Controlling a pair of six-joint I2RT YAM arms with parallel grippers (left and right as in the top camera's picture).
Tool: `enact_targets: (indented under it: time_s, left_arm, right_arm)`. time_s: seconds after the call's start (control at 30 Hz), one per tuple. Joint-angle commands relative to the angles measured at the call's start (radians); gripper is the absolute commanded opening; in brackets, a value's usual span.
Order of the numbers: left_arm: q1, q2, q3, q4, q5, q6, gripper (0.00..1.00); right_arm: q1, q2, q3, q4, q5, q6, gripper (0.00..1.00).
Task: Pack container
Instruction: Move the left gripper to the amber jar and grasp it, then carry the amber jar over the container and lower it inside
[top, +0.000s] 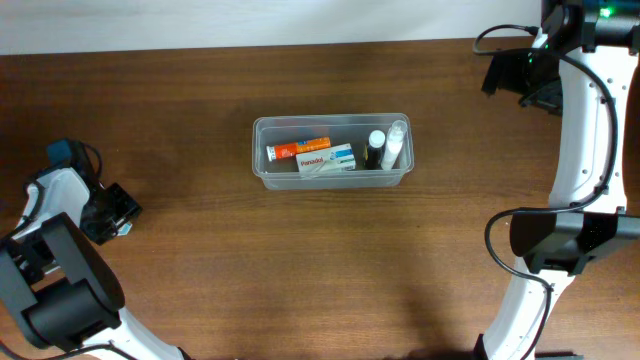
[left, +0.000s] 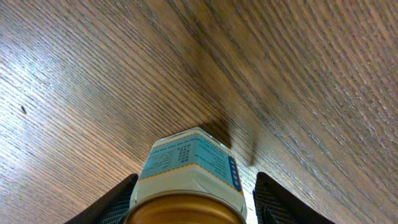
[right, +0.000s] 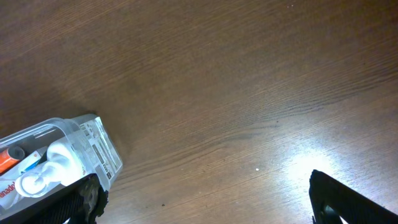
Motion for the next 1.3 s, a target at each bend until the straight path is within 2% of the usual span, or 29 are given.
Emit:
enact_targets:
  time_s: [0.0,0.1,0.3,0.47,0.5,0.77,0.97,1.27]
  left_arm:
    - [0.003,0.012,-0.008,0.011,0.007,-0.002,0.57]
    - [0.003,0.012,-0.008,0.026,0.007,-0.002,0.49]
    - [0.003,0.012,-0.008,0.033,0.007,-0.002,0.48]
    - [0.002,0.012,-0.008,0.035,0.016,-0.002,0.24]
    - [0.002,0.011,-0.008,0.035,0.023,-0.002,0.23]
    - [0.002,0.011,0.052,-0.016,0.069,0.001,0.23]
    - [-0.021,0.011,0.196,-0.119,0.156,0.075,0.23]
    - [-0.203,0.011,0.483,-0.293,0.205,0.249,0.23]
  right_arm:
    - [-0.001,-0.023,0.011,-0.003,-0.002,-0.003,0.98]
    - [-0.001,-0.023,0.011,-0.003,-0.002,-0.003,0.98]
    - [-0.001,-0.023,0.011,-0.003,-0.002,-0.003,0.98]
    - [-0.001,-0.023,0.011,-0.003,-0.002,-0.003,0.98]
    - [-0.001,-0.023,0.011,-0.003,-0.002,-0.003,0.98]
    - [-0.001,-0.023,0.011,-0.003,-0.002,-0.003,0.98]
    - [-0.001,-0.023,0.011,-0.003,-0.002,-0.003,0.98]
    - [-0.001,-0.023,0.011,-0.003,-0.002,-0.003,0.98]
